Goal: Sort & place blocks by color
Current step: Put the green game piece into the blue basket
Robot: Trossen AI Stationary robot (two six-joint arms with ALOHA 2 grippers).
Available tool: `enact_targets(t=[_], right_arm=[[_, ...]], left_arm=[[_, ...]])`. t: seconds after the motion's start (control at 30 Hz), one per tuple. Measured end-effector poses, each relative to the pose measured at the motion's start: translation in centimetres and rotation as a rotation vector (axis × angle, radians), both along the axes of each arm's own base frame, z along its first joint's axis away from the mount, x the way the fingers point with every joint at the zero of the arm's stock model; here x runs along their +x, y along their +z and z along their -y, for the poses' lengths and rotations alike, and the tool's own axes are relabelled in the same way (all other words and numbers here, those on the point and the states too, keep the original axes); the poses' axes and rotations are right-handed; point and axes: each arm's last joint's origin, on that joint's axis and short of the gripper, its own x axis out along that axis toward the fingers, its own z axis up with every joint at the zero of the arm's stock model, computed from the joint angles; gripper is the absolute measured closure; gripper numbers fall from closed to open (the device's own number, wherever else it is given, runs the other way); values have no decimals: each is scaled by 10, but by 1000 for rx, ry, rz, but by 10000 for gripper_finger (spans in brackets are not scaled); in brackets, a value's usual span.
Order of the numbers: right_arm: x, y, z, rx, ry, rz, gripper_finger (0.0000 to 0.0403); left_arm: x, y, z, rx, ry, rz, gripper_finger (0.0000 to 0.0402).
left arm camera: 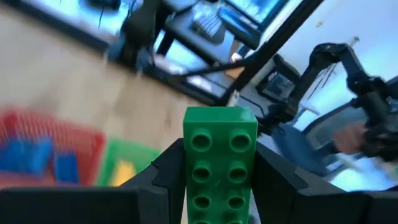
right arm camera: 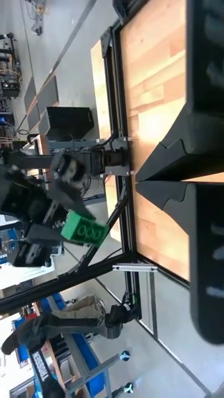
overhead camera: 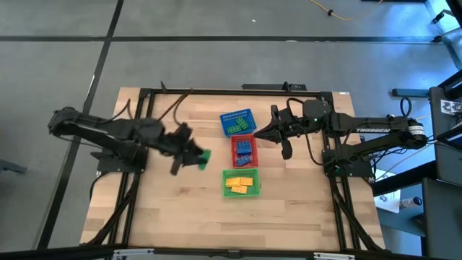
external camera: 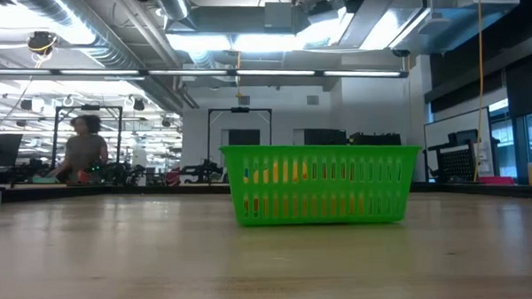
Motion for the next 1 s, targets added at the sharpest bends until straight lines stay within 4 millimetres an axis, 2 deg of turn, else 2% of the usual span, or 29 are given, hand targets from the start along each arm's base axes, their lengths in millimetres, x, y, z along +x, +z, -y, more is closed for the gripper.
enact_targets(t=[0.17, 0.27, 0.4, 0.53, 0.63, 0.77, 1.0], right_arm=[[0, 0, 0, 37, -4, -5, 402], [0, 1, 0, 40, -4, 8, 402], [1, 6, 0, 36, -5, 59, 402], [1, 14, 0, 27, -4, 141, 402], [1, 18, 0, 20, -17, 176, 402], [1, 18, 1, 16, -39, 183, 402], [1, 18, 1, 14, -37, 183, 402]], left_arm=[[23, 2, -41, 184, 7, 146, 271], [25, 10, -65, 258, 45, 251, 271], [20, 21, -87, 310, 102, 363, 271], [15, 29, -90, 328, 123, 426, 271], [17, 27, -86, 327, 132, 416, 271], [25, 23, -79, 339, 142, 398, 271], [25, 24, -76, 361, 174, 402, 271]])
